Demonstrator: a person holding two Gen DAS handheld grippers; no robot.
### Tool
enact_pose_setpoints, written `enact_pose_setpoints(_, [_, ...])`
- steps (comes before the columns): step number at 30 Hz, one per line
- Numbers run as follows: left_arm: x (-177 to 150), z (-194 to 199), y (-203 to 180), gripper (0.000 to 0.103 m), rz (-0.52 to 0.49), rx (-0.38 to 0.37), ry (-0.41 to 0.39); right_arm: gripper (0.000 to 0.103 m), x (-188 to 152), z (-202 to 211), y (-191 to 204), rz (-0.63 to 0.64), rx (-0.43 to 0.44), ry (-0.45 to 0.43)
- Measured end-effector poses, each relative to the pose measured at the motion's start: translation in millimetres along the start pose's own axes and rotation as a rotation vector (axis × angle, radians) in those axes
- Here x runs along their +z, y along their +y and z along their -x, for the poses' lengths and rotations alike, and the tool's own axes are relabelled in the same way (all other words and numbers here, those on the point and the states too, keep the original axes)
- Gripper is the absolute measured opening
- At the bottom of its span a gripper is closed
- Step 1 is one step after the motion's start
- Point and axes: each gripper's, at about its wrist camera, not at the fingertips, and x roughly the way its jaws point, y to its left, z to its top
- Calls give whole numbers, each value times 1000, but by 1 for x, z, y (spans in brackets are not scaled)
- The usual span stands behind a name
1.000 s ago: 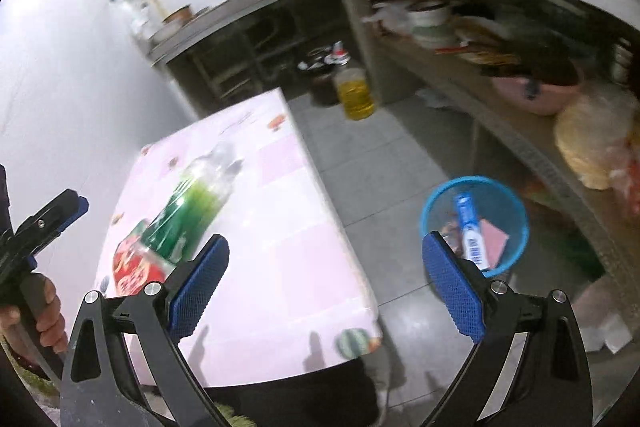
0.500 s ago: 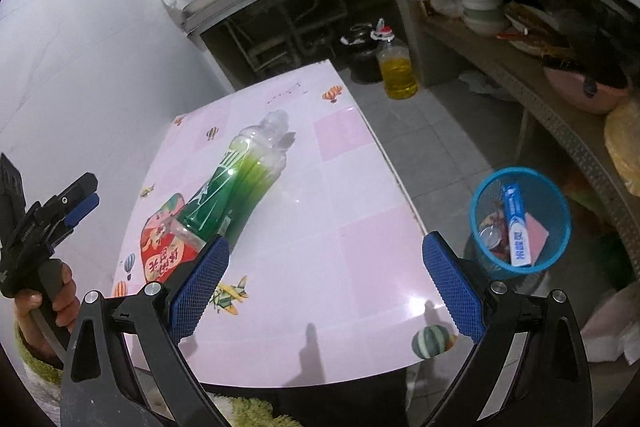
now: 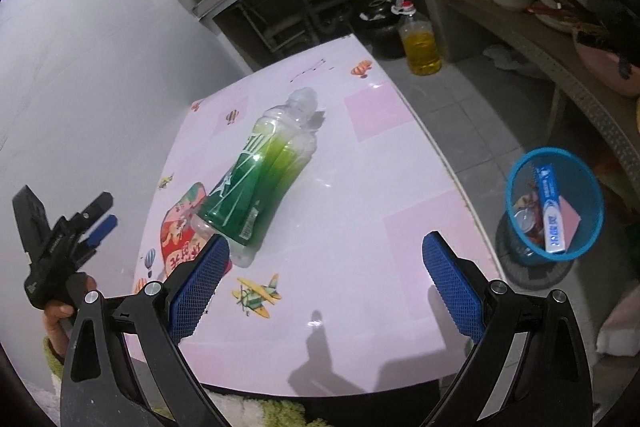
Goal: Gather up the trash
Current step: 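Move both tools back over the table toward the green bottle and red bag, then grasp the red snack bag with the left gripper while the right gripper grasps the green bottle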
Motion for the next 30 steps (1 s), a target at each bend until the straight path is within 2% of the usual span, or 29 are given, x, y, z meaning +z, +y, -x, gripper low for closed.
enact_pose_setpoints(3, [-5, -6, 3, 97, 9, 24, 16, 93, 7, -9, 6, 4, 17, 18])
enact_pose_setpoints(7, [-14, -14, 17, 95, 17, 129, 63, 93, 21, -24, 15, 7, 53, 37])
enact_pose_setpoints(10, [-23, -17, 34, 92, 60, 150, 112, 93, 36, -46, 26, 5, 71, 67])
enact_pose_setpoints(15, [-38, -16, 55, 90, 101, 187, 147, 93, 54, -82, 41, 21, 60, 104])
enact_pose_setpoints(24, [-45, -20, 66, 88, 122, 210, 187, 93, 92, -156, 52, -13, -90, 143])
enact_pose_setpoints(27, [-45, -21, 63, 88, 112, 214, 191, 93, 97, -174, 57, 15, -121, 169])
enact_pose_setpoints(30, [-47, -23, 62, 88, 108, 219, 201, 93, 98, -183, 60, 24, -114, 191])
